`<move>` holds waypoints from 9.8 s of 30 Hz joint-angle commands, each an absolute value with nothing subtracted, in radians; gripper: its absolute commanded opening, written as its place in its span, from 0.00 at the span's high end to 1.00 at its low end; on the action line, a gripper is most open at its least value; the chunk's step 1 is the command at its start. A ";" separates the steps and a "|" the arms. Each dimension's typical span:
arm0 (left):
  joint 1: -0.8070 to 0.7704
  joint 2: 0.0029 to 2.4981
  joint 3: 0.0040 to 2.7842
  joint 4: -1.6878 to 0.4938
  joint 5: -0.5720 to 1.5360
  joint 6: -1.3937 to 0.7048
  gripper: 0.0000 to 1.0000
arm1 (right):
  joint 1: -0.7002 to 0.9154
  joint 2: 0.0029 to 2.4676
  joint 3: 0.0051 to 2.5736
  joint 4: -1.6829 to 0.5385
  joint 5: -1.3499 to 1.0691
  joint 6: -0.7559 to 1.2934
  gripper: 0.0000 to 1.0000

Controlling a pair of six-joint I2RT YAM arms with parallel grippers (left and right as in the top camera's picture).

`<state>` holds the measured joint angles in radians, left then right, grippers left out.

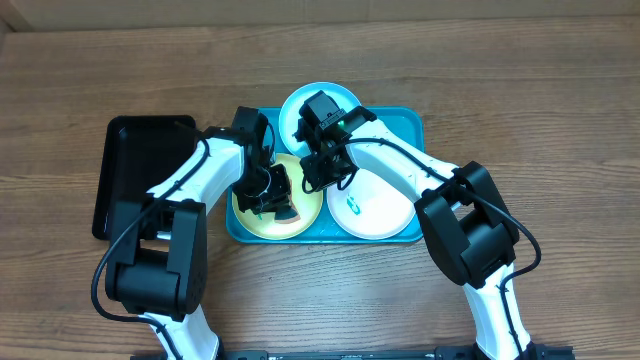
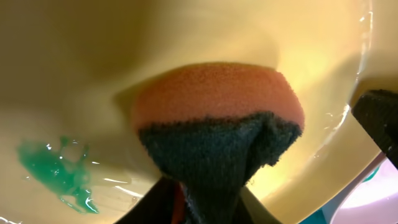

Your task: Clean dirty plates on tray and stack at the side

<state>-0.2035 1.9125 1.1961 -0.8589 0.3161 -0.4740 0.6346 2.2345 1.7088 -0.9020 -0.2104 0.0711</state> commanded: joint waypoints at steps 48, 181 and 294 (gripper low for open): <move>-0.172 1.909 1.228 -0.947 0.198 -0.452 0.96 | 0.640 2.241 1.705 -0.932 -0.230 0.056 0.96; 0.335 1.888 1.372 -0.941 -0.055 -0.362 0.96 | 0.831 2.115 2.127 -1.263 0.305 0.162 0.96; 0.353 1.871 1.606 -1.155 0.036 -0.415 0.00 | 0.044 1.942 1.888 -1.343 -0.451 -0.110 0.26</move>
